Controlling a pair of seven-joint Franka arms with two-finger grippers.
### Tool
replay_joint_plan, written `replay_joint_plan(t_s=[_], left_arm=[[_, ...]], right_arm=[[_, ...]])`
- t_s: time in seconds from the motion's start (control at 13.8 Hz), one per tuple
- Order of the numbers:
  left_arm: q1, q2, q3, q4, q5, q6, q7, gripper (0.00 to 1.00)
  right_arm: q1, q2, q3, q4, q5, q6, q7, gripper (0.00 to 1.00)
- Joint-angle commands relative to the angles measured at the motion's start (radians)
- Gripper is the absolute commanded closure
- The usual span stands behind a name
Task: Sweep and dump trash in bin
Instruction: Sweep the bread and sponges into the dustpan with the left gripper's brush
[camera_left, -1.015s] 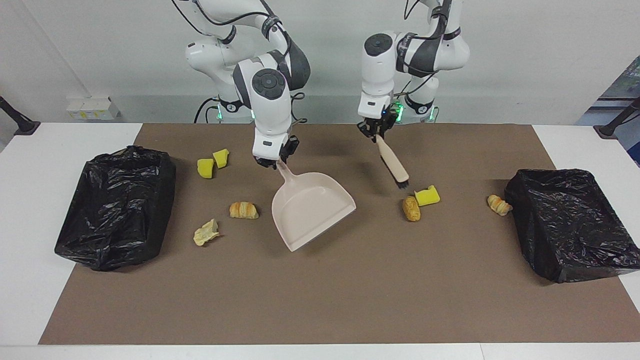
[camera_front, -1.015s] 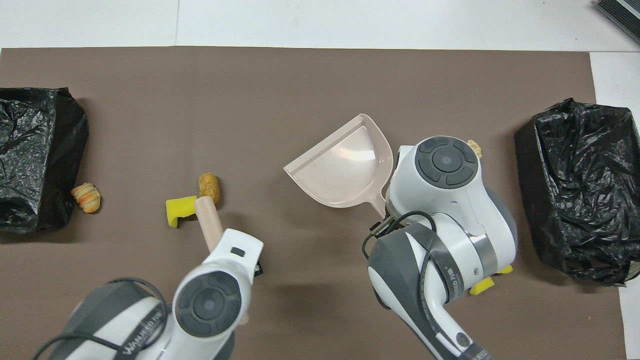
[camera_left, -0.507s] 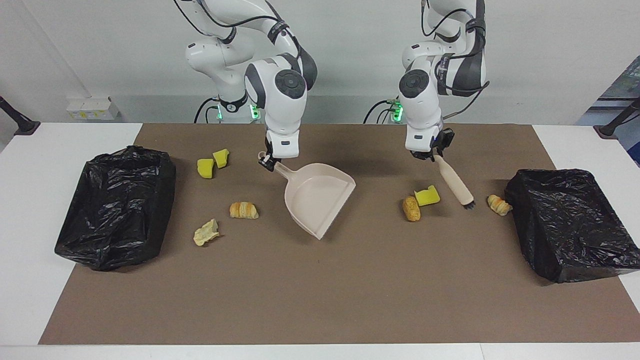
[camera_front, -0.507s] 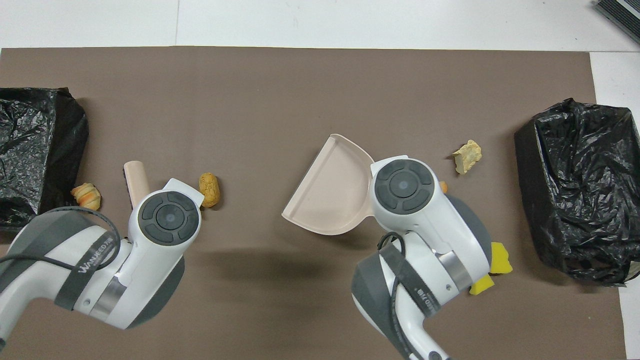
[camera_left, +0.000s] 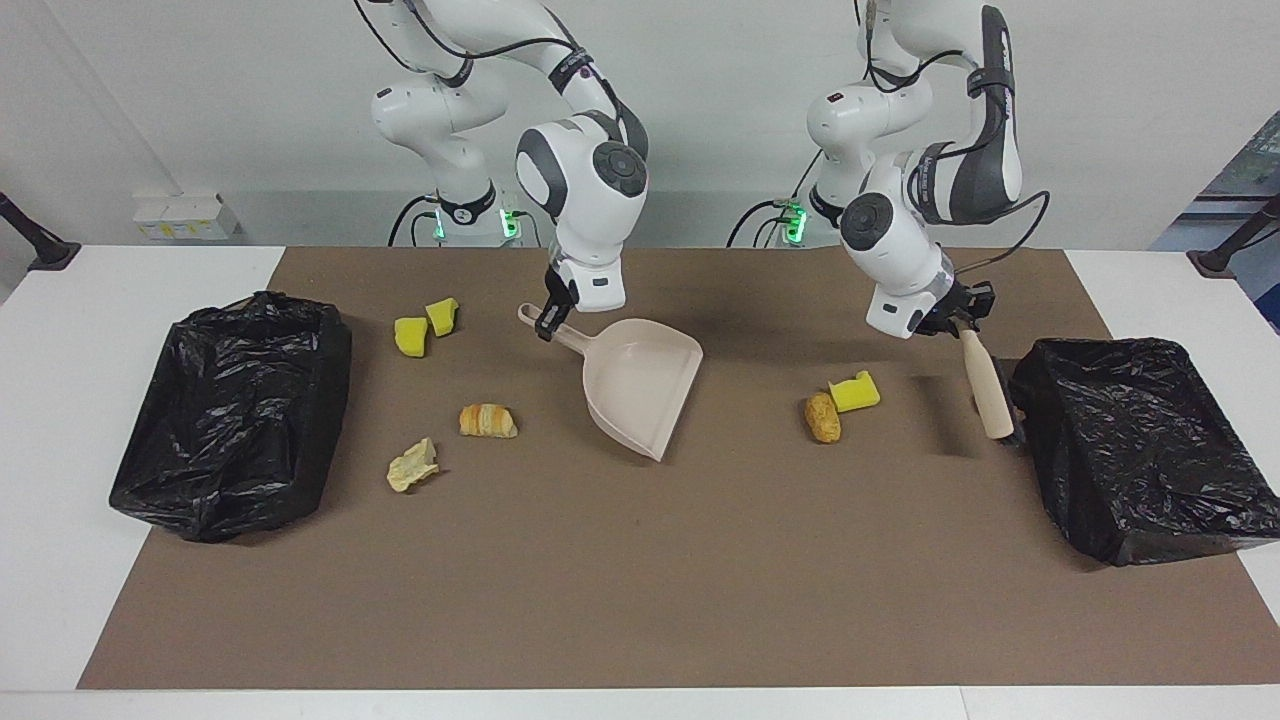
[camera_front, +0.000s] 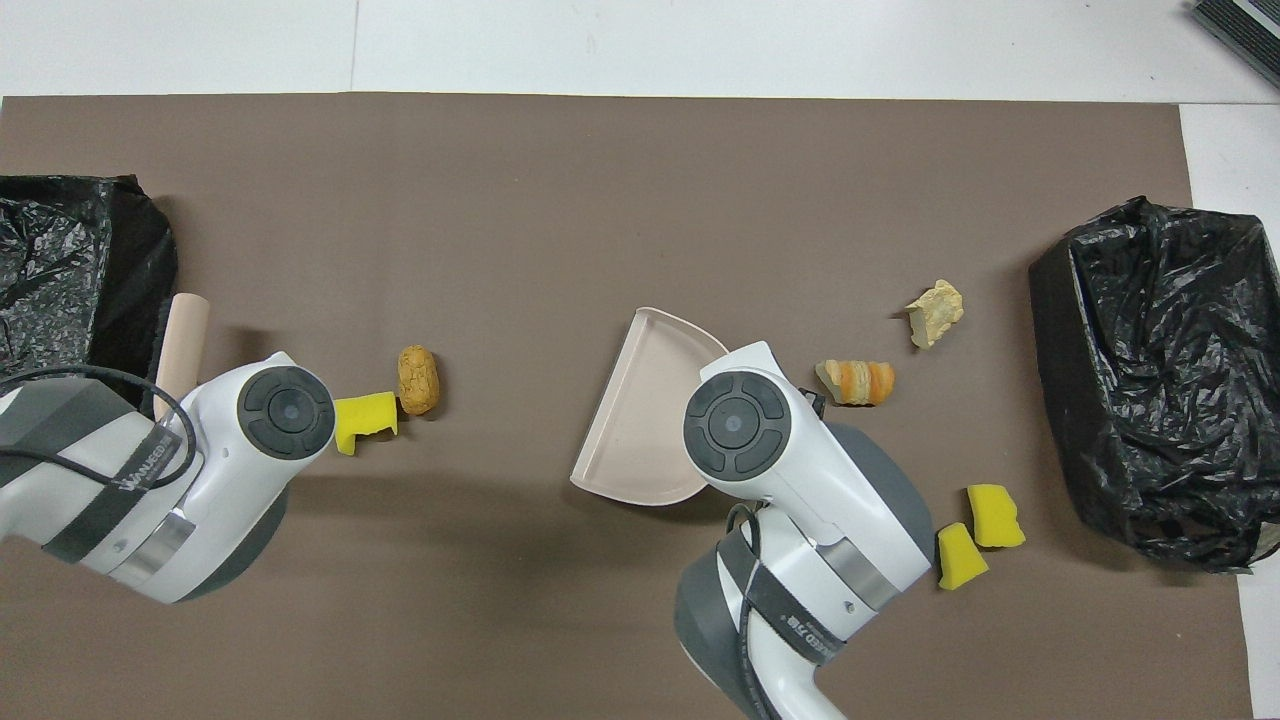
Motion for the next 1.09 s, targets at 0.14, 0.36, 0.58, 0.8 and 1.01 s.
replay_joint_plan(t_s=[0.14,0.36,0.58,0.8,1.01], left_arm=[[0.143,-0.005,-0.013,-0.096,0.066,0.193,0.003,1.00],[0.173,0.021,-0.018,-0.110,0.052,0.230,-0.061,1.00],[0.089,0.035,-0.019,-0.084,-0.158,0.218,-0.130,1.00],[-0.013,0.030,-0.019,-0.001,-0.403,0.133,-0.141,1.00],[-0.031,0.024,-0.018,0.186,-0.510,-0.077,-0.053,1.00]], right_arm=[[-0.010,-0.004,0.004,-0.004,-0.015,0.010,-0.028,1.00],[-0.010,-0.002,0.004,-0.004,-0.006,0.010,-0.026,1.00],[-0.010,-0.002,0.004,-0.003,-0.004,0.009,-0.025,1.00],[-0.010,-0.002,0.004,-0.003,-0.004,0.007,-0.025,1.00],[-0.011,-0.001,0.004,-0.003,-0.004,0.007,-0.025,1.00]])
